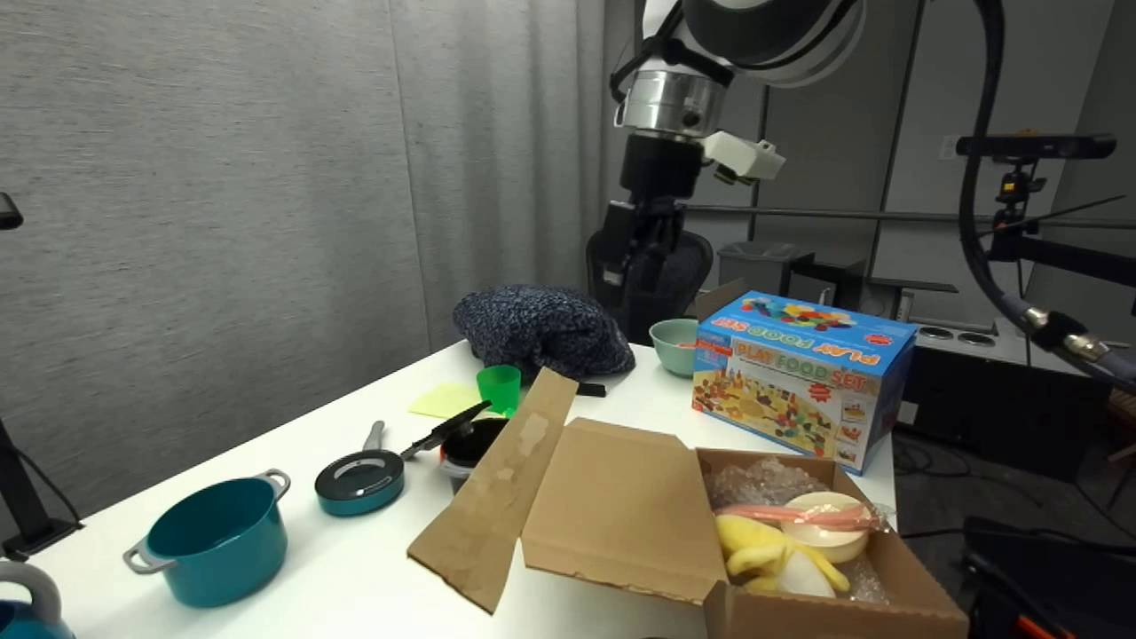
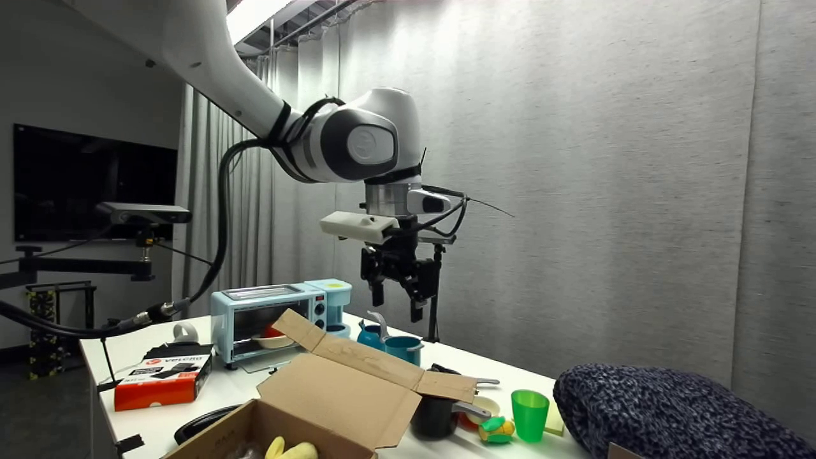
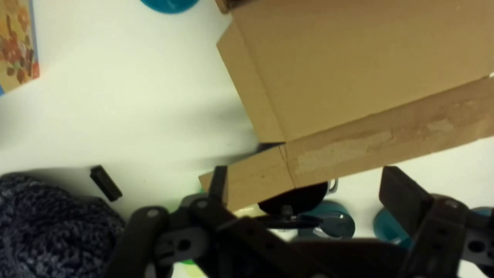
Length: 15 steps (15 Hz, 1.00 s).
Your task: Close the box
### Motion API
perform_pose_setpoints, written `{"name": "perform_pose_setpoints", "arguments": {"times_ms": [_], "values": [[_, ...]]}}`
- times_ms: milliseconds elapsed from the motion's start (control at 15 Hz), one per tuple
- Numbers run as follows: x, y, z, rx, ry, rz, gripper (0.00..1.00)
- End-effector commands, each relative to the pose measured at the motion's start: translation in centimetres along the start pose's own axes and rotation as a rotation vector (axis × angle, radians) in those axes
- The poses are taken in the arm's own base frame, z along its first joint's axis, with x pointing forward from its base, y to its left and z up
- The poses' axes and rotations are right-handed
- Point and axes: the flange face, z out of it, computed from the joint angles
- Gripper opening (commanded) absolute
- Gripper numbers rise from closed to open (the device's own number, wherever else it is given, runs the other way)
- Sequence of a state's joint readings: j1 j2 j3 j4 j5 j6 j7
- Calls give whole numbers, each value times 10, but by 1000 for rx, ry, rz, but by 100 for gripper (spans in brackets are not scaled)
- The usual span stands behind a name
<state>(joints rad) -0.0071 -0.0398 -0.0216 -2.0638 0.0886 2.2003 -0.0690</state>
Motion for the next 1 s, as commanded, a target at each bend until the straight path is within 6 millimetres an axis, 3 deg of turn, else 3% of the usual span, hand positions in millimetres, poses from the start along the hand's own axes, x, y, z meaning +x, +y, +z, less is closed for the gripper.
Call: {"name": "perform_pose_setpoints", "arguments": {"times_ms": [0,267,533,933], "values": [[59,-26,25,59,45,50,100],[92,-60,56,106,-94,80,100],[115,-81,71,26,-177,171,100],[129,-89,95,-239,-216,358,100]]}}
